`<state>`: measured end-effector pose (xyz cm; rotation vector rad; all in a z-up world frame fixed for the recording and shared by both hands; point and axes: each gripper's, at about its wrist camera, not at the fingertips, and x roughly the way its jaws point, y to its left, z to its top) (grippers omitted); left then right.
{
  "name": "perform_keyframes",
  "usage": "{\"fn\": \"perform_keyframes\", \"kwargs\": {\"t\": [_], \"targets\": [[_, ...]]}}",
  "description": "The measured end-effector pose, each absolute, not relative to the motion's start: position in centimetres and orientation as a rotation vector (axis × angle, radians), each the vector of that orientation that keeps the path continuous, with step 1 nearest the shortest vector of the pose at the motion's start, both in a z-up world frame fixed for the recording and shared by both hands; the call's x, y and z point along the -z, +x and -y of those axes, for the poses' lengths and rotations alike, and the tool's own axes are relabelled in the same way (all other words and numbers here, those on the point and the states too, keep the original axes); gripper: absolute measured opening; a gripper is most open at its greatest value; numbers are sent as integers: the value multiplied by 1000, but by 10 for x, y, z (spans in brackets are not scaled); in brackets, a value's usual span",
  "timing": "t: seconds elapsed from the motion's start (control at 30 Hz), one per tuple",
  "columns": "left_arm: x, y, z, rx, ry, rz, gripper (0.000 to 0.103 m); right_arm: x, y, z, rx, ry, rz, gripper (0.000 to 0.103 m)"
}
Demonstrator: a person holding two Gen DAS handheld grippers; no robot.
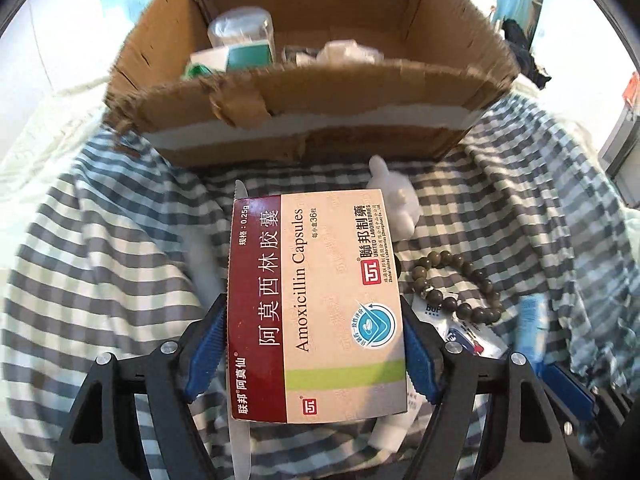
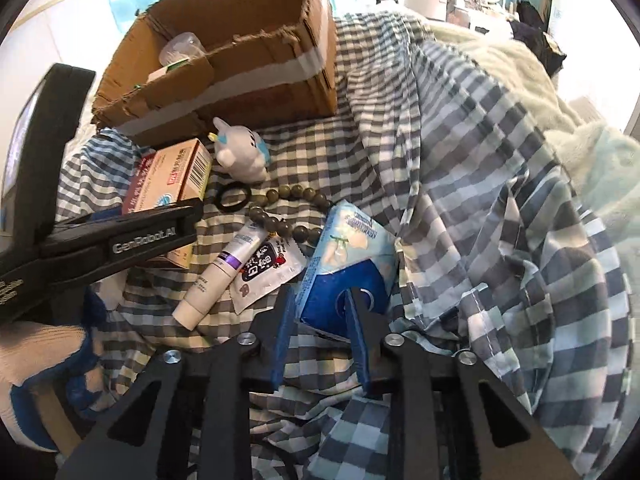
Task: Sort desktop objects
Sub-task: 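Grasp the Amoxicillin Capsules box with the left gripper while the right grasps the blue tissue pack, then lift the Amoxicillin box and tissue pack up and carry them over the box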
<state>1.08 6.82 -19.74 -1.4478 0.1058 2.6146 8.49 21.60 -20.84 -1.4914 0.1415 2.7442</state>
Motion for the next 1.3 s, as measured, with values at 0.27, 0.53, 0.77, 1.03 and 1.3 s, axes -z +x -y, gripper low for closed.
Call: {"fn": "perform_keyframes", "kwargs": {"t": [0.27,0.53,0.77,1.03,1.3], "targets": [[177,22,-31,-2659,-1357,-80,78,216,72,-211,-2714,-1530,-98,17],[159,-2,-34,-2687,-1253,-61,78,247,46,-217,-2549,-1632,-97,60],[138,1,-23,-2710,-1175,1,78,231,57,-225,-2593,-1608,-185,18],[100,14,-10,-2764,-1048,-11,78,166,86,-221,-2679,-1395,-115,18],[69,13,-17,-2779,-919,-18,78,90,81,-210,-2908,-1092,-62,18]]}}
